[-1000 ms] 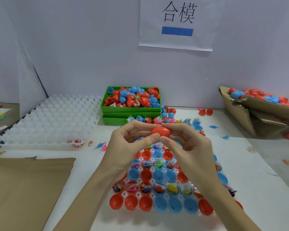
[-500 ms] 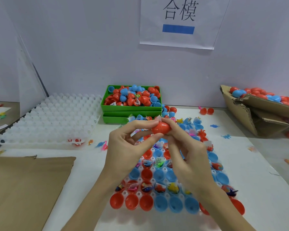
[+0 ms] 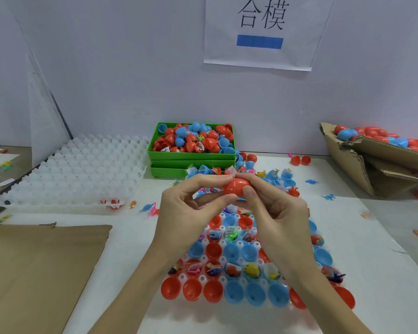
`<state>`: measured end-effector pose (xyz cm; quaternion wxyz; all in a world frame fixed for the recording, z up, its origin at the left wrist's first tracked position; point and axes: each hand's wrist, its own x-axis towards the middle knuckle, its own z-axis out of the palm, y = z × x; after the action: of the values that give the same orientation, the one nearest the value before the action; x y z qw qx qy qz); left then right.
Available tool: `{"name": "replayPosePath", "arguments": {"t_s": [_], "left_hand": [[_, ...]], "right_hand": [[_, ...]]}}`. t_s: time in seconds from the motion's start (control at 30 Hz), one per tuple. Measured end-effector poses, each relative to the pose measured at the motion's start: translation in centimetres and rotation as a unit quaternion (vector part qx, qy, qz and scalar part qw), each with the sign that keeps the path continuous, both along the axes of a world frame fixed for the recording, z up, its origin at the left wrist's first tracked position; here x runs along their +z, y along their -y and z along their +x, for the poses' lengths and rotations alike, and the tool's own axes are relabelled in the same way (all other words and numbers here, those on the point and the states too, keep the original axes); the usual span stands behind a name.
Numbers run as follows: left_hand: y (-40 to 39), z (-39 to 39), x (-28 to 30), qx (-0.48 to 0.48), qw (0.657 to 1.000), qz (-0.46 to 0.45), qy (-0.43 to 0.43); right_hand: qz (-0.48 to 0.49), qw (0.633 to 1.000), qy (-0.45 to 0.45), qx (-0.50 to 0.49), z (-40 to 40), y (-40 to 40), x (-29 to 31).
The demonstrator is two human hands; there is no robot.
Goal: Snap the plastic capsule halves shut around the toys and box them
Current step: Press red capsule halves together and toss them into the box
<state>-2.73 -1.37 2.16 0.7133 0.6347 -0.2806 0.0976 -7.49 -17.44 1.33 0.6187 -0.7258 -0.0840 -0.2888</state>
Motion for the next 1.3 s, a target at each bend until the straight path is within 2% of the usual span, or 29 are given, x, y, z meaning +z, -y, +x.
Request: {"name": "replayPosePath", "arguments": {"t_s": [0.2,0.3,0.4,0.5,0.77,1.03,1.2,1.3], "left_hand": [[0.4,-0.6,0.3,0.026,1.0,-0.007,-0.002],[0.6,-0.7,0.4,0.033,0.999,-0.007,-0.008],[0.7,-0.6,0.3,0.03,0.999,-0.019,-0.024],[0.6,-0.6,0.2,0.018,0.999,-0.026,-0.033],[1.4,-1.3,0.0,0.005,0.999,-0.031,-0.024],[2.4,-2.2,-0.1,0.048,0.997,-0.055,-0.028],[2.5,-2.3,0.0,0.053,0.998,-0.031,-0.023],[1.8,-1.7,0.2,0.051,0.999,-0.01,0.019]], "right_hand": [[-0.044,0.999,0.013,-0.026,-0.2,-0.2,0.1],[-0.117,0.99,0.044,-0.064,-0.4,-0.3,0.0],[-0.186,0.981,0.043,-0.045,-0.5,-0.6,0.5],[-0.243,0.965,0.052,-0.081,-0.5,-0.9,0.7],[-0.258,0.943,0.092,-0.19,-0.8,-1.2,0.7],[-0.266,0.942,0.098,-0.182,-0.6,-1.0,0.4],[-0.257,0.95,0.09,-0.153,-0.6,-0.8,0.7],[-0.141,0.989,0.035,-0.031,-0.2,-0.2,1.1]]}}
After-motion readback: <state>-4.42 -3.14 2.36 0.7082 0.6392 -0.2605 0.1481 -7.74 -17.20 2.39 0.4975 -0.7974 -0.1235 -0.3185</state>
